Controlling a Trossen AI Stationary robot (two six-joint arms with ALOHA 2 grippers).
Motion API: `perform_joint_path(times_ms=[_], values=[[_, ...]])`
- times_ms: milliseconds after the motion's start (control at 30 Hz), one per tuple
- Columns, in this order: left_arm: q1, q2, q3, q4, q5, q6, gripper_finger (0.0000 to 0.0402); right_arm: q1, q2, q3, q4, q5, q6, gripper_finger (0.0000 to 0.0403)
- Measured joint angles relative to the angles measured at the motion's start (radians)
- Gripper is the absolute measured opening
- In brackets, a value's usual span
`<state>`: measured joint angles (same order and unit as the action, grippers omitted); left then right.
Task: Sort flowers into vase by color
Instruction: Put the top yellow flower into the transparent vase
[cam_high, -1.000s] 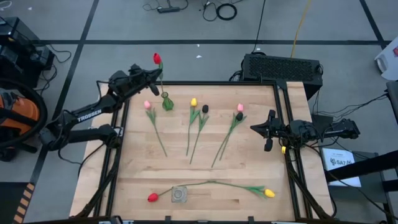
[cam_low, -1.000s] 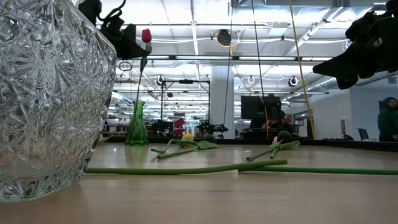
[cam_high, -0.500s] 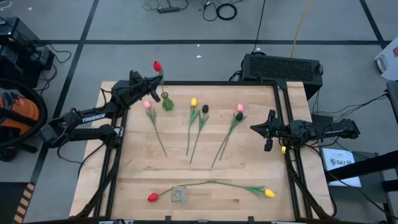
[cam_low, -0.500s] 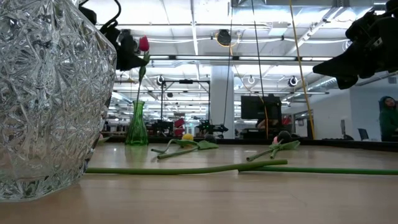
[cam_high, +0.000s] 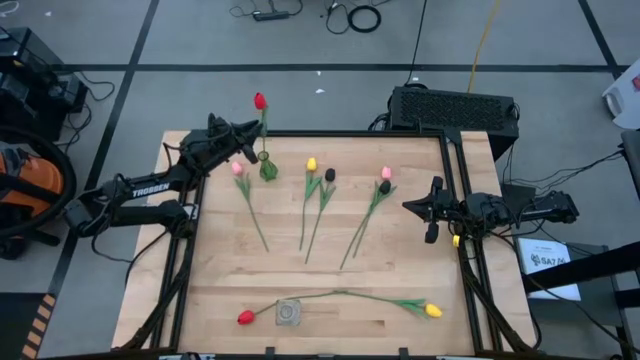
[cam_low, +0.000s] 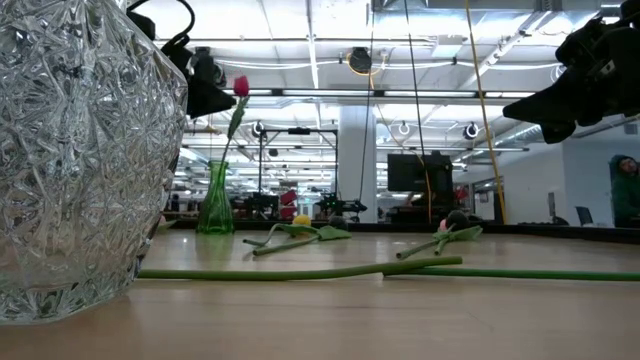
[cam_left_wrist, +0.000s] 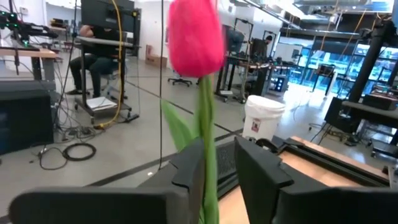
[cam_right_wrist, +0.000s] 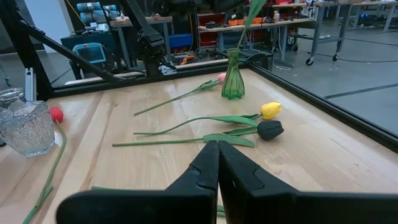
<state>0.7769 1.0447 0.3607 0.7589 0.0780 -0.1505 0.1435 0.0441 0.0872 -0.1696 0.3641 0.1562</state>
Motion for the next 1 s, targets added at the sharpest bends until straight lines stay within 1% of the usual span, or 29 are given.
perform_joint_path(times_ms=[267,433,633,833,1000], values=[[0.0,-0.008,0.0,0.002,0.0,0.0,0.0148,0.0,0.0,0.0,0.0,0.0,0.0,0.0],[0.0,-0.056,0.0,0.001,0.0,0.004,0.0161,0.0,0.0,0.0,0.0,0.0,0.0,0.0],[0.0,-0.179,0.001,-0.047,0.016,0.033,0.0162,0.0,0.0,0.0,0.0,0.0,0.0,0.0],[-0.017,-0.34,0.001,-0.194,0.082,0.025,0.0162,0.0,0.0,0.0,0.0,0.0,0.0,0.0],[-0.054,-0.452,0.001,-0.298,0.09,0.025,0.0162,0.0,0.0,0.0,0.0,0.0,0.0,0.0]])
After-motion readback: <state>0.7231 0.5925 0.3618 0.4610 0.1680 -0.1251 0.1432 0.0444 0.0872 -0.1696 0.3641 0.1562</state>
